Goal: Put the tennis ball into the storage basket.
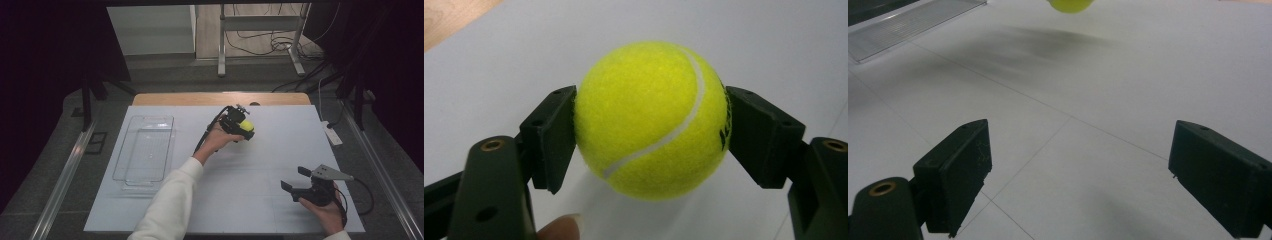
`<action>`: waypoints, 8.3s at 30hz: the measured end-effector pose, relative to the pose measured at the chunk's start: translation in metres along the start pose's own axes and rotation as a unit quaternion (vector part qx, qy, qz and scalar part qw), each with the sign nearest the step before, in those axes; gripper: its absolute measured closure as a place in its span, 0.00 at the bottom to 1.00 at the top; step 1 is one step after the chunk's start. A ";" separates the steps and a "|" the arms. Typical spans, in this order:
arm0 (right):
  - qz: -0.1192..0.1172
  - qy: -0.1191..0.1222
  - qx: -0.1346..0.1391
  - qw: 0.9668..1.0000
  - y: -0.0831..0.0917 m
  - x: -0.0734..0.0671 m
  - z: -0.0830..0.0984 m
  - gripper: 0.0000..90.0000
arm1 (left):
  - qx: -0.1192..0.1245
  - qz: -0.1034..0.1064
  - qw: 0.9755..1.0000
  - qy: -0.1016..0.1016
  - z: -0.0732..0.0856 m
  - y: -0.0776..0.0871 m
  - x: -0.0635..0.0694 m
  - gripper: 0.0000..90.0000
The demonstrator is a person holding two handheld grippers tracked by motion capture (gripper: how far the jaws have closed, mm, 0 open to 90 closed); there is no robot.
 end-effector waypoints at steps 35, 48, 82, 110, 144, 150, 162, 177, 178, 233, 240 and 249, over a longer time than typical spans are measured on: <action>0.003 0.004 -0.002 1.000 0.000 -0.001 0.000 0.12 | 0.060 0.003 0.998 -0.016 -0.002 0.053 0.010 0.30; 0.004 0.004 -0.002 1.000 0.000 0.000 0.000 0.12 | 0.073 0.005 0.997 -0.025 -0.006 0.064 0.012 0.30; 0.005 0.005 -0.001 1.000 0.000 0.000 0.000 0.12 | 0.115 -0.021 0.993 -0.020 -0.015 0.094 0.004 0.30; 0.012 0.005 -0.002 1.000 -0.001 0.002 0.001 0.12 | 0.139 -0.039 0.989 -0.014 -0.009 0.122 -0.008 0.30; 0.015 0.004 -0.003 1.000 -0.001 0.002 0.001 0.12 | 0.156 -0.067 0.985 -0.008 0.001 0.152 -0.026 0.30; 0.015 0.004 -0.002 1.000 -0.001 0.003 0.001 0.12 | 0.157 -0.074 0.985 -0.006 0.003 0.158 -0.031 0.30; 0.015 0.004 -0.001 1.000 -0.001 0.003 0.001 0.12 | 0.159 -0.083 0.984 -0.003 0.006 0.164 -0.037 0.30; 0.016 0.005 -0.002 1.000 -0.001 0.003 0.001 0.12 | 0.162 -0.096 0.982 0.002 0.011 0.173 -0.046 0.30; 0.016 0.004 -0.001 1.000 -0.001 0.003 0.001 0.12 | 0.161 -0.098 0.982 0.001 0.011 0.173 -0.047 0.30; 0.019 0.005 -0.004 1.000 -0.001 0.003 0.002 0.12 | 0.162 -0.150 0.975 0.024 0.035 0.200 -0.083 0.30; 0.020 0.005 -0.004 1.000 -0.001 0.003 0.001 0.12 | 0.163 -0.156 0.974 0.026 0.036 0.204 -0.086 0.30; 0.020 0.005 -0.004 1.000 -0.001 0.004 0.002 0.12 | 0.164 -0.171 0.971 0.032 0.038 0.211 -0.095 0.30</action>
Point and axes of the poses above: each handheld gripper's, and its own axes: y roughly backward along the jaws, z roughly out of its underside, x roughly to its right, the point moved 6 cm from there along -y, roughly forward along the jaws, and after that the axes turned 15 degrees about x, right-handed, at the moved point
